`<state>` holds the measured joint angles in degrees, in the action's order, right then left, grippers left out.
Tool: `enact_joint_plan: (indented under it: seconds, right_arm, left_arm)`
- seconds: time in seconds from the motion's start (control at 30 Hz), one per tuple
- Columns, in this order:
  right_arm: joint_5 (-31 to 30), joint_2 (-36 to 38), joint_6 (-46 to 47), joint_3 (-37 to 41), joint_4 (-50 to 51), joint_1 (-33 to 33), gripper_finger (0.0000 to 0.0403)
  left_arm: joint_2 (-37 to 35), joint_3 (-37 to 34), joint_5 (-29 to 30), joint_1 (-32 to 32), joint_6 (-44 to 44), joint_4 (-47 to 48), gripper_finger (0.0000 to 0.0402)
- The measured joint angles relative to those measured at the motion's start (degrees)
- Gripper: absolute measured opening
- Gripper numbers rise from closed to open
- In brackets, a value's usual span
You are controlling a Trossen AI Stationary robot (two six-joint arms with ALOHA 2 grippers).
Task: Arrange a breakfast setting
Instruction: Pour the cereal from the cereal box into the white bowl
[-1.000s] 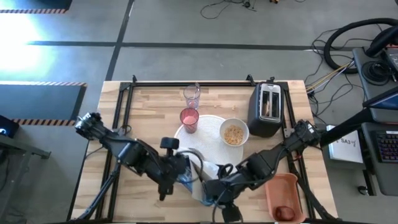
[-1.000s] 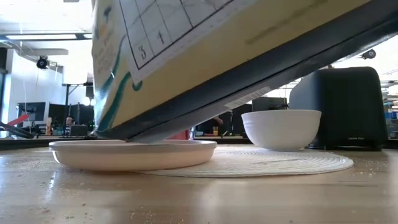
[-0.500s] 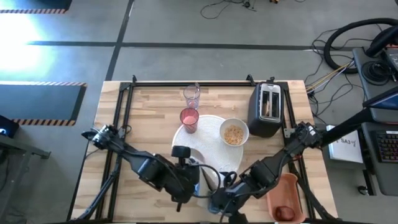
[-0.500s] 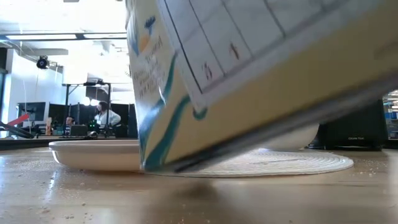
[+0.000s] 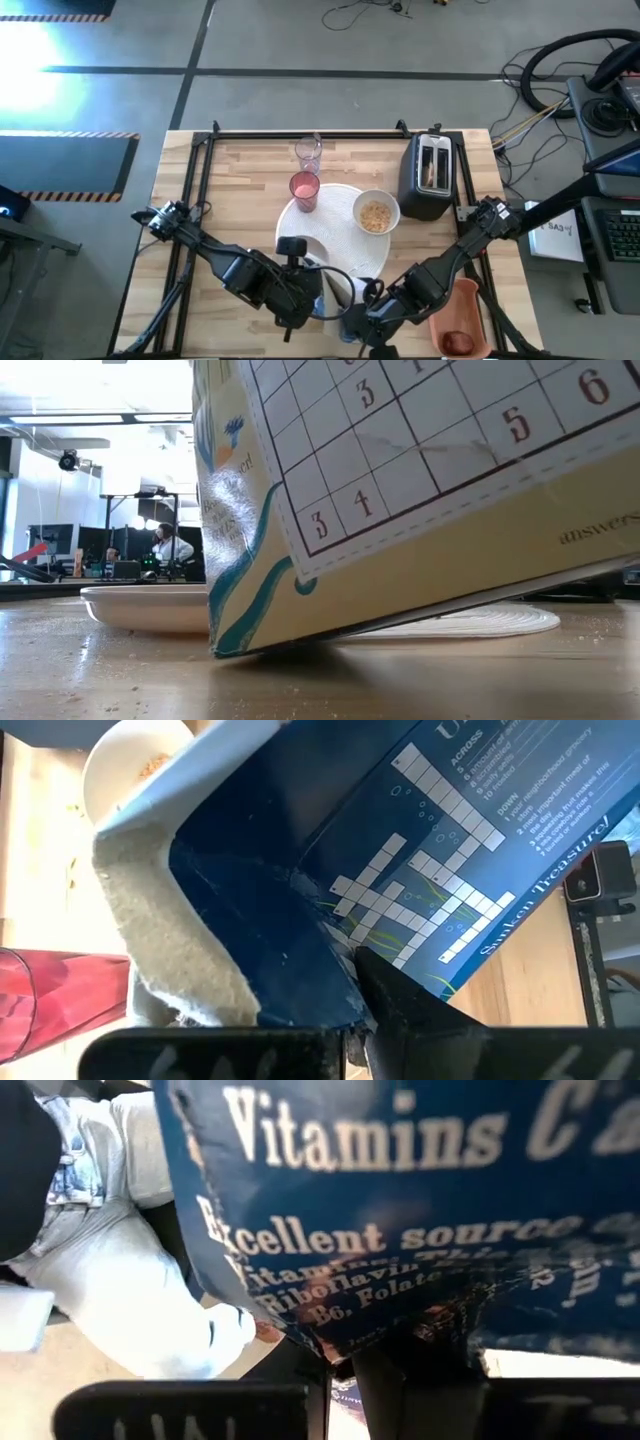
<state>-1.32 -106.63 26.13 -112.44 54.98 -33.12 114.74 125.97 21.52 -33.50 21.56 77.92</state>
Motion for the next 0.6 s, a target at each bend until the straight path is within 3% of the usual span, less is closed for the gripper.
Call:
enact_joint_plan:
  seconds: [0.43, 0.6]
  right_arm:
    - [8.39, 0.0, -7.72, 0.24, 0.47, 0.0, 0.0012]
    - [8.85, -0.02, -6.8, 0.24, 0.43, 0.15, 0.0037]
  left_arm:
    - [0.0, -0.11, -0.81, -0.2, 1.02, -2.91, 0.0]
    - [0.0, -0.11, -0.57, -0.26, 2.15, -2.88, 0.0]
